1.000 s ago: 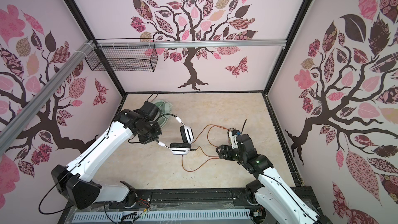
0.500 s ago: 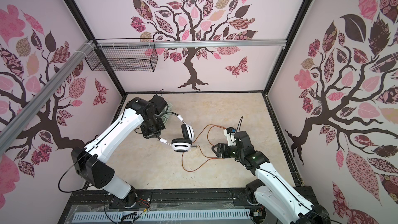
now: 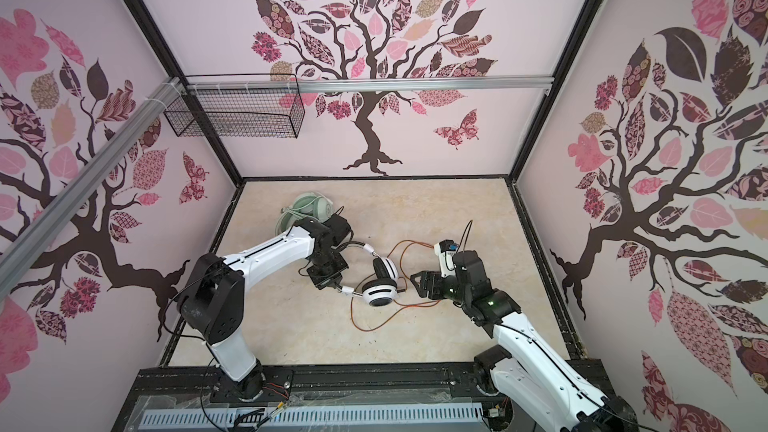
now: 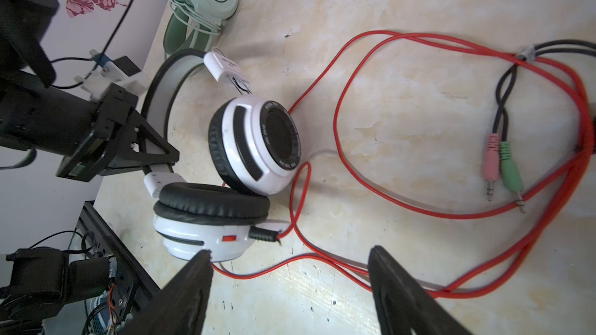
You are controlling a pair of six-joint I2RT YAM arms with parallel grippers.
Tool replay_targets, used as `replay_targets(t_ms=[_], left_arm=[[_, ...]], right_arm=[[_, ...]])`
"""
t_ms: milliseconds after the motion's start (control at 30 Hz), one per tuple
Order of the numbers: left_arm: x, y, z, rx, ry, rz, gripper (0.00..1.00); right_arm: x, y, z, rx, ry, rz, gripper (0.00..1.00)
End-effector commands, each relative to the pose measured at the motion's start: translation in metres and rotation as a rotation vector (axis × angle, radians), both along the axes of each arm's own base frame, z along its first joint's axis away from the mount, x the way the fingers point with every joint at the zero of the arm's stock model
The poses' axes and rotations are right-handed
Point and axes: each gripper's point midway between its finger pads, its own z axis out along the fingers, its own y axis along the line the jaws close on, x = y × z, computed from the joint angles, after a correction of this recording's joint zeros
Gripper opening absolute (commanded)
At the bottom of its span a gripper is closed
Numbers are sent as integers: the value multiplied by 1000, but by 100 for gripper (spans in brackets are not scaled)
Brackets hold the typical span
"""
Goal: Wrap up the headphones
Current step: 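Lift the headphone with the left gripper while the right hovers over the cable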
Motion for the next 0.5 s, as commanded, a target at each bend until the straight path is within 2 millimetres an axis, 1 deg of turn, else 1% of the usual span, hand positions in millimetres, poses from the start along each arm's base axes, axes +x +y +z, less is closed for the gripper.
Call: replay_targets(t_ms=[0, 100, 233, 267, 367, 467], left_arm=[[17, -24, -5, -112, -41, 33, 0], [17, -26, -15, -110, -24, 6, 0], [15, -19, -26, -47, 21, -47, 0], [15, -18, -28, -39, 27, -60, 1], [14, -15, -32, -12, 44, -108, 9], [16, -4, -27, 54, 37, -174, 24]], right_arm=[[11, -2, 12, -26, -41, -14, 79], [16, -3, 11, -44, -50, -23, 79], [23, -3, 8, -65, -45, -27, 79], [25, -2, 9, -69, -45, -27, 79], [27, -2, 8, -70, -43, -29, 79], [27, -2, 9, -67, -45, -27, 79]])
